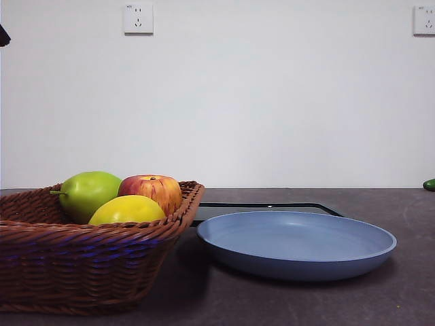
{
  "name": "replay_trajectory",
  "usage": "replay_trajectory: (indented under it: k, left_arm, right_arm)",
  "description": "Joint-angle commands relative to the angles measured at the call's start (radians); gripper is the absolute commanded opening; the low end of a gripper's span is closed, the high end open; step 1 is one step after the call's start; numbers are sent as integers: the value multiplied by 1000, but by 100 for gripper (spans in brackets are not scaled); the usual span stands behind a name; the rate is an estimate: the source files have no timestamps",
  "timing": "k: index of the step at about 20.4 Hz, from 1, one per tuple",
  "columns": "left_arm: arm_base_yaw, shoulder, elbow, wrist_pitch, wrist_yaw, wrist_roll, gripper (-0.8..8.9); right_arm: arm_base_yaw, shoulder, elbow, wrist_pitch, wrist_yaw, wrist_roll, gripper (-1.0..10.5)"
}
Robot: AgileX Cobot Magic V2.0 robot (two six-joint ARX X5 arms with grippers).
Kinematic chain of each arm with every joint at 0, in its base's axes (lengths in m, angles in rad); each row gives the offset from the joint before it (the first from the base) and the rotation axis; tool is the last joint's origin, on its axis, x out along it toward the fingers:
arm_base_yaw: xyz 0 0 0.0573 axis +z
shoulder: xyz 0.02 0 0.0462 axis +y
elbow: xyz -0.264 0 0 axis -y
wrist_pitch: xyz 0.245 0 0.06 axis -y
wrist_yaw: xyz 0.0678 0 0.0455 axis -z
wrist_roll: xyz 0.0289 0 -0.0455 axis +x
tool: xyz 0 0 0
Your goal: Take the lemon from the basket,put the lemon in the plate,hand out the plate
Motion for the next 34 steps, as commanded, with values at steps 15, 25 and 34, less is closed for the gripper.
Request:
replay_trajectory:
  k: [15,25,34]
  left_arm:
    - [-6,14,14,58,80,-76,236]
    - [-6,14,14,58,80,-76,236]
    - [-88,14,14,27,69,-98,314]
  right_arm:
    - [118,463,13,276,10,43,219]
    - [156,621,13,353,6,64,6]
    - [139,413,13,241,17,63,4]
